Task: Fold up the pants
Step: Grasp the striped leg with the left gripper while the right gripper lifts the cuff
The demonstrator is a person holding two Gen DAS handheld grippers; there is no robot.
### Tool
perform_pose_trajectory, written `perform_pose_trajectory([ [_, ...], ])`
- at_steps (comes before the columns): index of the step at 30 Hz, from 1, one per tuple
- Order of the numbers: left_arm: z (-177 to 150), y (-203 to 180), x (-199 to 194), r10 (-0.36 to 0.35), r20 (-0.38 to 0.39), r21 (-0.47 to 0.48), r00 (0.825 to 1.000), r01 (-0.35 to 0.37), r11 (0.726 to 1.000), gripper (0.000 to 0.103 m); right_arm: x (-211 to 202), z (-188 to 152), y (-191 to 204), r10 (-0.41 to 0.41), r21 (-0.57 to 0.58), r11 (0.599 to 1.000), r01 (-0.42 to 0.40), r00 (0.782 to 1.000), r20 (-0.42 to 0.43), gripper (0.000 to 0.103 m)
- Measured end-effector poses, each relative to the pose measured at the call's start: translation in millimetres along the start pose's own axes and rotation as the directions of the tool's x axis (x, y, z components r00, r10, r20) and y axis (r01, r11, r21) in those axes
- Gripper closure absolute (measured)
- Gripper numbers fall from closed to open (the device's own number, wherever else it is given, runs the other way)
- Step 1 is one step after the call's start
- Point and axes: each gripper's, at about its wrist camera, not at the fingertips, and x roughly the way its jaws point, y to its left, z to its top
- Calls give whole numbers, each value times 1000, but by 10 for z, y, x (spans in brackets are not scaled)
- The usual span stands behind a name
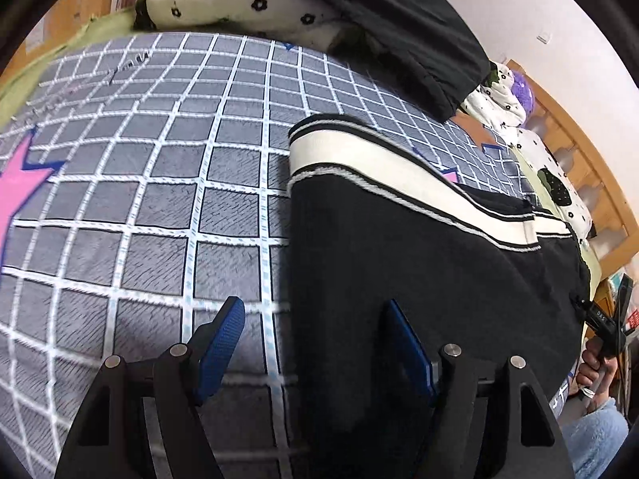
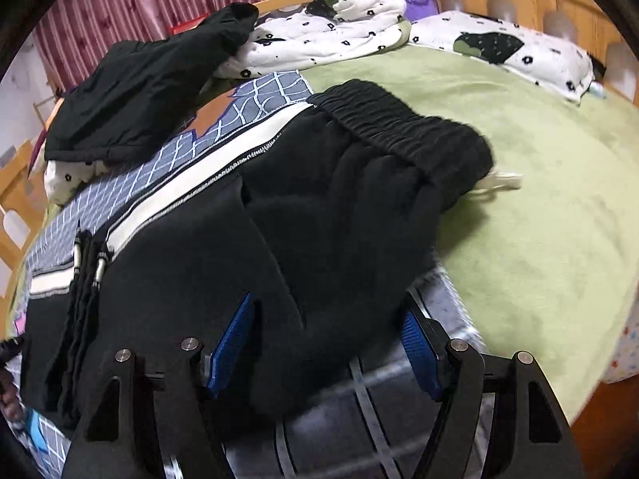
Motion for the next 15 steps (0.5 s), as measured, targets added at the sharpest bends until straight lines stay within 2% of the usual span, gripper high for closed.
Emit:
perform_pose_trajectory([
  [3, 58, 8, 53, -46, 18, 2, 999, 46, 999, 33, 106, 81, 28, 0, -5, 1000, 0, 1000, 23, 30],
  [4, 84, 1, 85, -57, 16, -3, 998, 57, 998, 36, 138, 117, 30, -6, -3, 1000, 6, 1000, 22, 30],
  [5, 109, -9, 109, -61, 15, -5, 998, 61, 998, 45, 164, 157, 28, -10, 7, 1000, 10, 1000, 26, 31],
  [6, 135, -46, 148, -67, 9, 4, 998, 67, 998, 53, 167, 191, 43, -18, 17, 1000, 17, 999, 42, 44],
  [7, 155, -95, 185, -78, -9, 23, 997, 78, 997, 67, 155, 215, 69, -30, 14, 999, 29, 998, 54, 50],
  [8, 173, -150, 198, -63, -16, 47, 998, 63, 997, 75, 141, 241, 109, -62, 4, 998, 62, 996, 66, 69],
  [9, 195, -198, 177, -57, -3, 68, 998, 57, 996, 84, 118, 270, 174, -124, -19, 992, 127, 989, 86, 84],
  [10, 215, -250, 119, -70, 19, 80, 997, 69, 994, 93, 91, 293, 217, -133, -32, 990, 137, 986, 95, 86],
  [12, 270, -337, -35, -63, 62, 75, 996, 58, 995, 94, -78, 356, 339, -141, -29, 989, 147, 979, 148, 92],
  [15, 381, -495, -284, -46, 102, 69, 994, 39, 997, 94, -462, 523, 664, -109, -79, 988, 131, 967, 232, 93],
])
